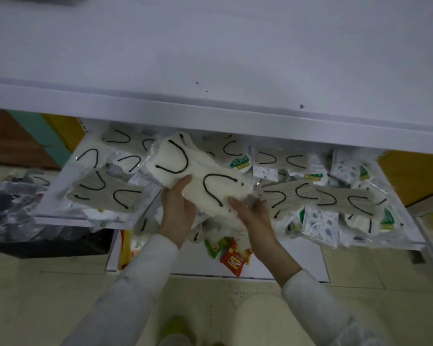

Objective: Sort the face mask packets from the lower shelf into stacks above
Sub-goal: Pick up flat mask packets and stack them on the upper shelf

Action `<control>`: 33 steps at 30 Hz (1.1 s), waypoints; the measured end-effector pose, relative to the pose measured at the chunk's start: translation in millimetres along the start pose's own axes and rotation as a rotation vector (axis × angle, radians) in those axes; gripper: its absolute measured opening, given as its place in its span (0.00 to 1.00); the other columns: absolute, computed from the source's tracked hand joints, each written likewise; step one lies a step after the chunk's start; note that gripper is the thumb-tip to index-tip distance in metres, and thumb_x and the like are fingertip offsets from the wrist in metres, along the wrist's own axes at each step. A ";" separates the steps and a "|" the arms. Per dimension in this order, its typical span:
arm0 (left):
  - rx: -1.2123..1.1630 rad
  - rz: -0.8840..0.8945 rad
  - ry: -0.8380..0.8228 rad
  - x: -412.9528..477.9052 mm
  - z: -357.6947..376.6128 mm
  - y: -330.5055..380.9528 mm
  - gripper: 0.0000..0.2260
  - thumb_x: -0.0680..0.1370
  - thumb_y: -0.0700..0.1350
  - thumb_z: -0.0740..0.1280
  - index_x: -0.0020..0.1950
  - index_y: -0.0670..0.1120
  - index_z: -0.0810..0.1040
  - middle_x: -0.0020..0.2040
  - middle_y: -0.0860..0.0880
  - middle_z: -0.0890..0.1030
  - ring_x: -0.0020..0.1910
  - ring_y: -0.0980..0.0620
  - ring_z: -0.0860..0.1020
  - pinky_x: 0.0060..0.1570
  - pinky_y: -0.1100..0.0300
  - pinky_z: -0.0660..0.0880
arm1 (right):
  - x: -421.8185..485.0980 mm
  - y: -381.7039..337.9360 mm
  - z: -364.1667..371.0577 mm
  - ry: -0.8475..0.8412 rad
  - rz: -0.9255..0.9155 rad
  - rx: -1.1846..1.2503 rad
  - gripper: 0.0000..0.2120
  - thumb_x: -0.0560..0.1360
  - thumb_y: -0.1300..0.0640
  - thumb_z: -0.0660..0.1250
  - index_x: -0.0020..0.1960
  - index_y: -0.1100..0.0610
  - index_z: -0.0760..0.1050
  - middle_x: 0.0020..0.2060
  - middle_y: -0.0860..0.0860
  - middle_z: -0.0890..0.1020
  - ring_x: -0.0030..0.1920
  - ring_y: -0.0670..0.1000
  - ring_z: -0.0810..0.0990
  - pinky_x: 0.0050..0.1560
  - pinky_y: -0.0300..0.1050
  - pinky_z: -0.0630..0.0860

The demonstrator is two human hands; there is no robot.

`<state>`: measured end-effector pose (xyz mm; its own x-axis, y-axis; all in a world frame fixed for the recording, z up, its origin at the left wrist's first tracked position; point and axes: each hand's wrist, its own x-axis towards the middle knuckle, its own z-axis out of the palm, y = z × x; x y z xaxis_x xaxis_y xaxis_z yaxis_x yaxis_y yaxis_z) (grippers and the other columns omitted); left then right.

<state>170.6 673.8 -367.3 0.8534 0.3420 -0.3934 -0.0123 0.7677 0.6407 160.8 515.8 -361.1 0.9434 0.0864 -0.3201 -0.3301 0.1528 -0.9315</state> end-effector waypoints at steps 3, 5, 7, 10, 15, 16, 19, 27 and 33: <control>-0.018 0.003 -0.113 -33.3 11.9 13.0 0.18 0.74 0.34 0.64 0.64 0.42 0.75 0.60 0.43 0.80 0.59 0.43 0.77 0.59 0.47 0.75 | -20.1 -12.7 3.3 -0.185 0.031 0.284 0.27 0.64 0.57 0.76 0.60 0.61 0.75 0.55 0.57 0.83 0.55 0.56 0.82 0.51 0.48 0.80; 0.034 0.018 -0.171 -62.5 10.9 25.4 0.17 0.72 0.35 0.64 0.59 0.44 0.77 0.56 0.45 0.82 0.57 0.45 0.79 0.58 0.49 0.76 | -35.8 -30.3 5.7 -0.191 -0.048 0.155 0.18 0.71 0.65 0.70 0.61 0.63 0.75 0.54 0.57 0.83 0.54 0.56 0.82 0.52 0.49 0.80; 0.092 0.024 -0.210 -84.3 3.5 48.7 0.16 0.70 0.37 0.65 0.56 0.45 0.80 0.57 0.44 0.81 0.58 0.44 0.78 0.60 0.48 0.75 | -49.7 -54.1 0.2 -0.164 -0.145 -0.020 0.13 0.73 0.66 0.69 0.57 0.62 0.78 0.50 0.54 0.85 0.51 0.53 0.84 0.49 0.46 0.80; 0.196 0.174 -0.303 -105.3 -6.8 105.3 0.21 0.65 0.41 0.75 0.56 0.39 0.77 0.56 0.38 0.79 0.56 0.42 0.79 0.55 0.51 0.78 | -82.3 -111.6 -13.0 -0.249 -0.329 -0.230 0.05 0.72 0.66 0.70 0.47 0.59 0.80 0.40 0.48 0.86 0.42 0.46 0.84 0.41 0.37 0.77; 0.462 0.449 -0.360 -144.5 44.2 189.6 0.21 0.61 0.29 0.71 0.50 0.46 0.77 0.42 0.47 0.79 0.39 0.53 0.79 0.38 0.65 0.77 | -121.2 -210.9 -17.8 -0.403 -0.650 -0.352 0.23 0.73 0.70 0.68 0.29 0.45 0.80 0.28 0.40 0.81 0.32 0.38 0.80 0.35 0.31 0.74; 0.518 0.506 -0.378 -151.6 63.6 202.5 0.21 0.61 0.29 0.69 0.50 0.47 0.78 0.40 0.48 0.79 0.38 0.54 0.78 0.38 0.65 0.76 | -118.3 -228.4 -14.1 -0.385 -0.712 -0.359 0.21 0.73 0.69 0.69 0.31 0.45 0.80 0.29 0.40 0.82 0.34 0.38 0.81 0.36 0.32 0.74; 0.651 0.676 -0.403 -156.3 120.0 233.6 0.16 0.64 0.34 0.65 0.50 0.44 0.77 0.34 0.55 0.79 0.35 0.56 0.78 0.41 0.63 0.76 | -94.1 -272.8 -2.8 -0.333 -0.756 -0.327 0.06 0.72 0.64 0.72 0.48 0.57 0.81 0.42 0.48 0.85 0.45 0.47 0.84 0.45 0.40 0.79; 1.007 0.712 -0.146 -80.6 130.2 207.2 0.06 0.71 0.42 0.66 0.44 0.40 0.73 0.40 0.44 0.74 0.40 0.49 0.72 0.41 0.56 0.69 | -20.4 -254.4 14.2 -0.288 -0.441 -0.231 0.19 0.67 0.61 0.77 0.55 0.56 0.75 0.52 0.54 0.83 0.48 0.55 0.82 0.37 0.45 0.80; 0.883 0.846 -0.122 -73.6 142.0 212.4 0.04 0.75 0.36 0.66 0.43 0.40 0.71 0.35 0.50 0.67 0.34 0.55 0.65 0.34 0.66 0.64 | -15.1 -265.3 31.9 -0.169 -0.562 -0.073 0.16 0.69 0.60 0.75 0.55 0.61 0.77 0.52 0.55 0.83 0.53 0.55 0.82 0.54 0.52 0.79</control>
<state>179.1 734.7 -108.6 0.7917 0.4645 0.3968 -0.2692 -0.3179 0.9091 233.1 505.4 -103.6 0.9528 0.1683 0.2525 0.2279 0.1524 -0.9617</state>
